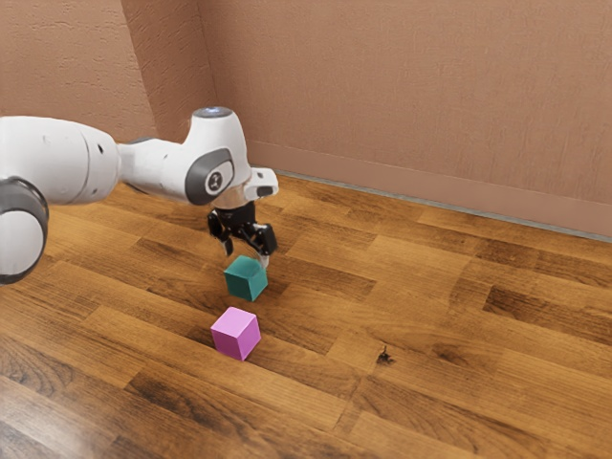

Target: Pick up the blue block with one arm, and put the blue block on the pink block with one arm

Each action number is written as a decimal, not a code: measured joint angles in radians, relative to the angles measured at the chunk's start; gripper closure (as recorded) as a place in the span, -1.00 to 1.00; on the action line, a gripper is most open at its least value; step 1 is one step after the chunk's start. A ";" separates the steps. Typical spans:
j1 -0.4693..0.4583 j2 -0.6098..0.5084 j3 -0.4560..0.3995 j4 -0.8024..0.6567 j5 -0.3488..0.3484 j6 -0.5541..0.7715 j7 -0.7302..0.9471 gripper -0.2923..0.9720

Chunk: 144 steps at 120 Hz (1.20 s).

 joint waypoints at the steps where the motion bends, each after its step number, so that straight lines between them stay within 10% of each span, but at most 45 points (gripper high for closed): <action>1: 0.000 0.004 -0.001 0.009 0.000 -0.003 0.000 -0.54; 144: 0.044 0.158 -0.053 0.158 0.075 -0.132 0.038 -0.29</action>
